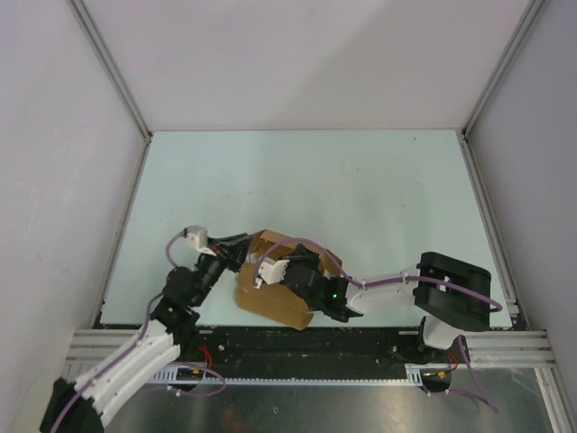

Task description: Fold the paper box

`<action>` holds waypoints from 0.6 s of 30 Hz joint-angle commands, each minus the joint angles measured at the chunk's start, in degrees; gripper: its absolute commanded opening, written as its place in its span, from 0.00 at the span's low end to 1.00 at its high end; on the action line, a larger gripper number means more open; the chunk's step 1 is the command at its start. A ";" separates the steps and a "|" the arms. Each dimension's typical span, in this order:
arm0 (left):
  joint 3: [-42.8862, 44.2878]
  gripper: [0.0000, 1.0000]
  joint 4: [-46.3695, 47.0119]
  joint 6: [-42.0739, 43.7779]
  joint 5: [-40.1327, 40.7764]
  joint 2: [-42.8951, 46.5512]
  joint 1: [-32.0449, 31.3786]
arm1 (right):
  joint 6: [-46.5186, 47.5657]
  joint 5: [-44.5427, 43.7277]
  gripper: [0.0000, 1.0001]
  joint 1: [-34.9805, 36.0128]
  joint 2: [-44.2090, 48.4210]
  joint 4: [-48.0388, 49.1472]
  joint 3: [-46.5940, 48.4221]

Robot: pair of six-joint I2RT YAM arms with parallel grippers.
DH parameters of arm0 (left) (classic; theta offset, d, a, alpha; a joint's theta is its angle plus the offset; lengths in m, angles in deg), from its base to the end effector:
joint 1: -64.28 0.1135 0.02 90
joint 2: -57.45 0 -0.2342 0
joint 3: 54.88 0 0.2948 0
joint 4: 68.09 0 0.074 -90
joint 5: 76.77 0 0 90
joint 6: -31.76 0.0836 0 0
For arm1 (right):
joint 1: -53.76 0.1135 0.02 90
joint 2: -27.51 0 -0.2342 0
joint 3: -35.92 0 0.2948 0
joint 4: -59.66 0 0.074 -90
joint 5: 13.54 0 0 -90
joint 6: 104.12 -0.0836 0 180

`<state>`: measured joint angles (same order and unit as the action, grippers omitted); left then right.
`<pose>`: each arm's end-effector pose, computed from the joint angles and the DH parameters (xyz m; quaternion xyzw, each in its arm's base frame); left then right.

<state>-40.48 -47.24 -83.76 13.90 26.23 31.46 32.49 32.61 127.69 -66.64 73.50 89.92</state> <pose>0.2183 -0.1396 0.1607 0.0391 0.6807 -0.3531 0.6407 0.1616 0.3517 0.0975 -0.5866 0.5619 -0.1926 0.5505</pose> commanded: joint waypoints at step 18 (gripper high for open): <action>-1.25 0.36 1.40 0.55 12.52 -7.44 -0.14 | 8.22 -3.51 0.00 -10.91 6.35 4.21 -4.03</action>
<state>-40.48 -55.63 -84.61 25.16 22.03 31.39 36.94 30.73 118.64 -62.53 74.81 85.86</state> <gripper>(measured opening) 0.361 0.018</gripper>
